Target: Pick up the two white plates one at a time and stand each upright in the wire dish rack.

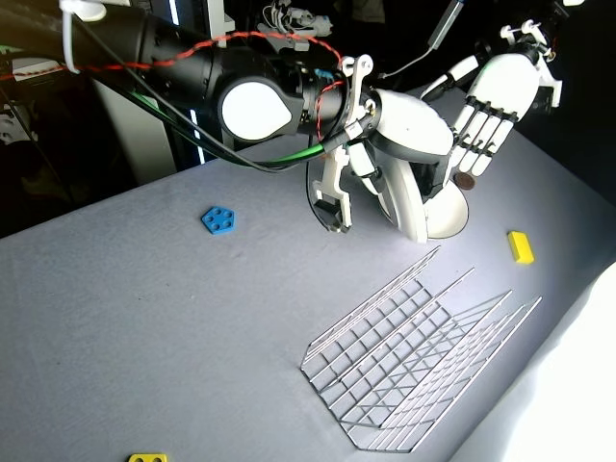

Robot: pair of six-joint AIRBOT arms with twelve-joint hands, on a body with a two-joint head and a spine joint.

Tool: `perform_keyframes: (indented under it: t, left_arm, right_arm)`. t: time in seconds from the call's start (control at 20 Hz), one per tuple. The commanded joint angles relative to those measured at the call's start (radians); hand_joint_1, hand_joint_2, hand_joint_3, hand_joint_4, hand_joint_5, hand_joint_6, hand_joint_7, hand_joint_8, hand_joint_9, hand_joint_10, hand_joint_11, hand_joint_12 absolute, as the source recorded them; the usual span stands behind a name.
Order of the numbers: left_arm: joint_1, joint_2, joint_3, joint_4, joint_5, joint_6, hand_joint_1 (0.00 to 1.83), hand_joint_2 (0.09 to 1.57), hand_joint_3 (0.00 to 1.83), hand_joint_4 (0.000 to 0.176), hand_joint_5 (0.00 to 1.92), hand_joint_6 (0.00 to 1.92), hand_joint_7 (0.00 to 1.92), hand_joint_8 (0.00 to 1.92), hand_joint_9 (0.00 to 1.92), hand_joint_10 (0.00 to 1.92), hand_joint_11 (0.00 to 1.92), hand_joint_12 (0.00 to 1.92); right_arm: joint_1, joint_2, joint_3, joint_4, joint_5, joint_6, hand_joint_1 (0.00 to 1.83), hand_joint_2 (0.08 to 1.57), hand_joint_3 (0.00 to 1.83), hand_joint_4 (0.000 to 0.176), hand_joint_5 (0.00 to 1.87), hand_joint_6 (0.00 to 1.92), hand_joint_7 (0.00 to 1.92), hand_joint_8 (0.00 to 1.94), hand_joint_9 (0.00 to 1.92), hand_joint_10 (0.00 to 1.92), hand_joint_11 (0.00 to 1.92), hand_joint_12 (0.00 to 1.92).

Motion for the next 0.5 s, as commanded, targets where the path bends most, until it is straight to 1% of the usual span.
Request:
perform_keyframes:
  t: [0.0, 0.05, 0.1, 0.15, 0.3, 0.45]
  left_arm:
    - [-0.005, 0.011, 0.001, -0.081, -0.024, 0.009, 0.0, 1.06, 0.0, 0.0, 0.0, 0.0, 0.0, 0.0, 0.0, 0.0, 0.0, 0.0]
    - [-0.002, 0.012, 0.001, -0.081, -0.019, 0.01, 0.0, 1.07, 0.01, 0.0, 0.0, 0.0, 0.0, 0.0, 0.0, 0.0, 0.0, 0.0]
    - [-0.001, 0.011, 0.001, -0.081, -0.013, 0.01, 0.0, 1.07, 0.01, 0.0, 0.0, 0.0, 0.0, 0.0, 0.0, 0.0, 0.0, 0.0]
    - [-0.001, 0.011, 0.001, -0.081, -0.009, 0.01, 0.0, 1.07, 0.01, 0.0, 0.0, 0.0, 0.0, 0.0, 0.0, 0.0, 0.0, 0.0]
    - [-0.002, 0.01, 0.0, -0.082, -0.004, 0.01, 0.0, 1.08, 0.01, 0.0, 0.0, 0.0, 0.0, 0.0, 0.0, 0.0, 0.0, 0.0]
    - [-0.002, 0.007, 0.0, -0.081, 0.003, 0.01, 0.0, 1.08, 0.01, 0.0, 0.0, 0.0, 0.0, 0.0, 0.0, 0.0, 0.0, 0.0]
  right_arm:
    - [0.026, 0.01, -0.003, 0.004, 0.115, 0.041, 1.4, 1.01, 0.0, 0.0, 1.12, 0.7, 1.21, 0.54, 1.21, 0.72, 1.04, 0.67]
    - [0.038, 0.015, -0.003, 0.004, 0.115, 0.081, 1.41, 1.0, 0.0, 0.0, 1.14, 0.64, 1.24, 0.49, 1.23, 0.69, 1.06, 0.67]
    - [0.049, 0.021, -0.003, 0.004, 0.115, 0.122, 1.41, 1.01, 0.0, 0.0, 1.14, 0.64, 1.22, 0.52, 1.23, 0.71, 1.05, 0.67]
    - [0.059, 0.025, -0.003, 0.004, 0.113, 0.152, 1.41, 1.0, 0.0, 0.0, 1.15, 0.62, 1.24, 0.5, 1.22, 0.71, 1.05, 0.67]
    - [0.08, 0.027, -0.003, 0.003, 0.093, 0.178, 1.41, 1.0, 0.0, 0.0, 1.15, 0.63, 1.25, 0.47, 1.21, 0.72, 1.04, 0.66]
    - [0.106, 0.027, -0.003, 0.002, 0.092, 0.245, 1.41, 1.0, 0.0, 0.0, 1.13, 0.64, 1.24, 0.5, 1.22, 0.71, 1.05, 0.66]
